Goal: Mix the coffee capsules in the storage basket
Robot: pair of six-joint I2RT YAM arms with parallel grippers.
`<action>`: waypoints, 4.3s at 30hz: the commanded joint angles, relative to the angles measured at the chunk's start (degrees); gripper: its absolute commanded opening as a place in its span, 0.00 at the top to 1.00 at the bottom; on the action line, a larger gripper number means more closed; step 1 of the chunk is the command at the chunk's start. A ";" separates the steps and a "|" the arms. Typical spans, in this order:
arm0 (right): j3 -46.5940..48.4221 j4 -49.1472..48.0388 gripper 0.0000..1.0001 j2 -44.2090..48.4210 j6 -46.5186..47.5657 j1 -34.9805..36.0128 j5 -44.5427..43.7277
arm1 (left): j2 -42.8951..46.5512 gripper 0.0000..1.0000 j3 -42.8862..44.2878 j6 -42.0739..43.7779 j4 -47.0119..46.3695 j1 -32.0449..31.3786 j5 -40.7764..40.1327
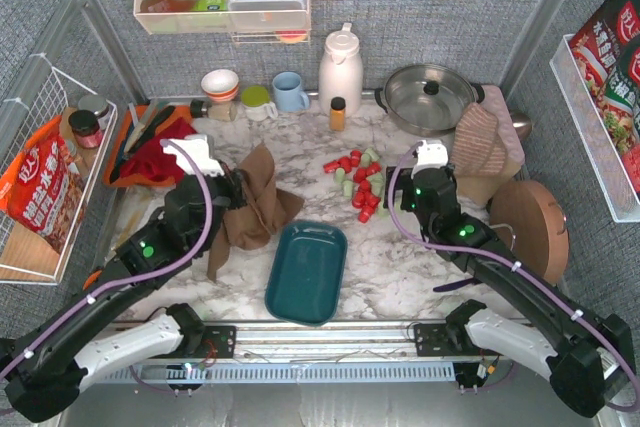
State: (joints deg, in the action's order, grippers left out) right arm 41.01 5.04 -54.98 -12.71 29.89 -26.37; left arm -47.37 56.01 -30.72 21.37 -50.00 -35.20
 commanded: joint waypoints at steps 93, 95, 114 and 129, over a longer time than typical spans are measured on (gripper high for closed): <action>-0.48 -2.49 0.03 -1.53 -1.88 -0.01 -0.26 | -43.16 0.01 26.09 10.30 -10.04 50.40 22.04; -0.49 -2.53 0.03 -1.44 -1.95 -0.01 -0.19 | -38.98 0.01 21.39 10.73 -10.59 49.13 24.49; -0.48 -2.84 0.03 -3.48 -2.03 -0.01 0.04 | -19.15 0.26 -13.31 12.13 -6.71 25.88 45.04; -0.61 -3.02 0.03 -5.16 -1.97 -0.01 -0.34 | -21.06 0.44 -18.05 6.93 -8.25 9.69 38.95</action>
State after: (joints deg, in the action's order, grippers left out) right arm 40.10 3.66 -59.70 -14.39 29.89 -26.39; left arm -66.74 37.85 -22.28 14.37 -38.35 6.17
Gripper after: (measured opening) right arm 0.973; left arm 0.585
